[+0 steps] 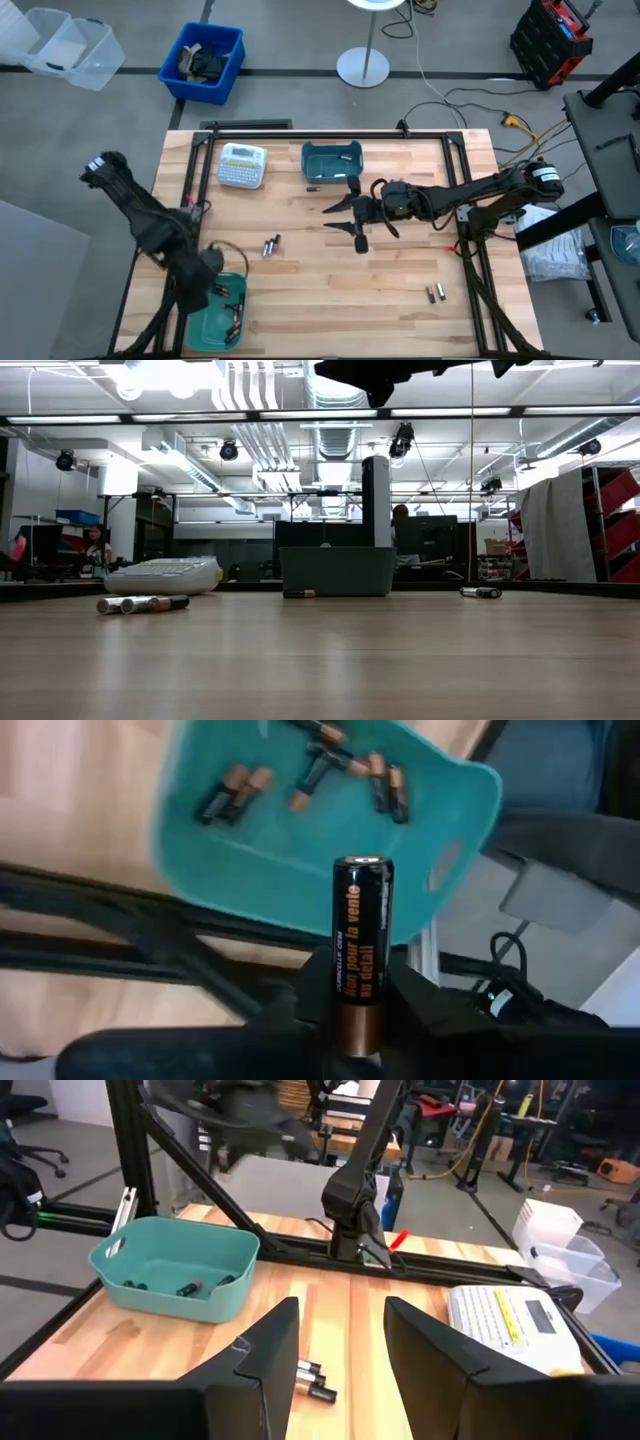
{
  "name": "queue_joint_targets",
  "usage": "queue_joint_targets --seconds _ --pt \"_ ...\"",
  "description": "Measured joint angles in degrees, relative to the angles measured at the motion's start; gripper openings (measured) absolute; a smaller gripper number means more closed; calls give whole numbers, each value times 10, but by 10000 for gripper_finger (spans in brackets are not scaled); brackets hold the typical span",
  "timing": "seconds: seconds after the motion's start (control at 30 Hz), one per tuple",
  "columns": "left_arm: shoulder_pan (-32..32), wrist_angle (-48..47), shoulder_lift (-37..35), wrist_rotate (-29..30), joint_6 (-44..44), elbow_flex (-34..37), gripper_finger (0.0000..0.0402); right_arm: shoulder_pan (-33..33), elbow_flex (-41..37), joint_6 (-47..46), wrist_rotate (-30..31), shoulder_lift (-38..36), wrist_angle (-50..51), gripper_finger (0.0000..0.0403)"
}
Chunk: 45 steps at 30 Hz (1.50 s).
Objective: Sort batteries
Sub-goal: Put the brown battery into the green bin, then put the silver battery into the blue bin
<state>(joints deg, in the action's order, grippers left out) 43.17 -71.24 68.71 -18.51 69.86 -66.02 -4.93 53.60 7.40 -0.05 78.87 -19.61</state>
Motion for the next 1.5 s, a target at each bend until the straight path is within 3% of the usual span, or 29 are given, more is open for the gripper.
queue_joint_targets --seconds 0.13,0.37,0.53,0.63,0.8,0.9,0.97,1.07,1.13,1.23,1.5 --pt "33 24 58 11 51 1 27 0 0 9 0 0 0 130" --pt "41 28 170 14 69 -16 69 0 14 37 0 -5 3 126" --pt "42 26 237 -1 71 -69 87 0 44 59 0 -5 48 137" --pt "45 21 270 19 72 -119 92 0 63 68 0 -5 80 144" --pt "49 -28 307 160 48 -217 92 0 85 95 0 -5 120 150" --pt "49 -71 321 297 4 -276 93 4 90 106 0 -5 125 148" --pt "60 -99 324 443 -42 -304 93 10 93 114 0 -5 124 143" --pt "90 -122 315 709 -73 -309 93 22 100 122 1 -5 123 137" --pt "107 -124 304 810 -79 -297 93 30 101 122 1 -5 123 133" --pt "123 -121 304 851 -53 -285 93 44 103 129 0 -5 127 128" --pt "130 -52 331 795 23 -255 94 100 107 132 0 -5 171 130"
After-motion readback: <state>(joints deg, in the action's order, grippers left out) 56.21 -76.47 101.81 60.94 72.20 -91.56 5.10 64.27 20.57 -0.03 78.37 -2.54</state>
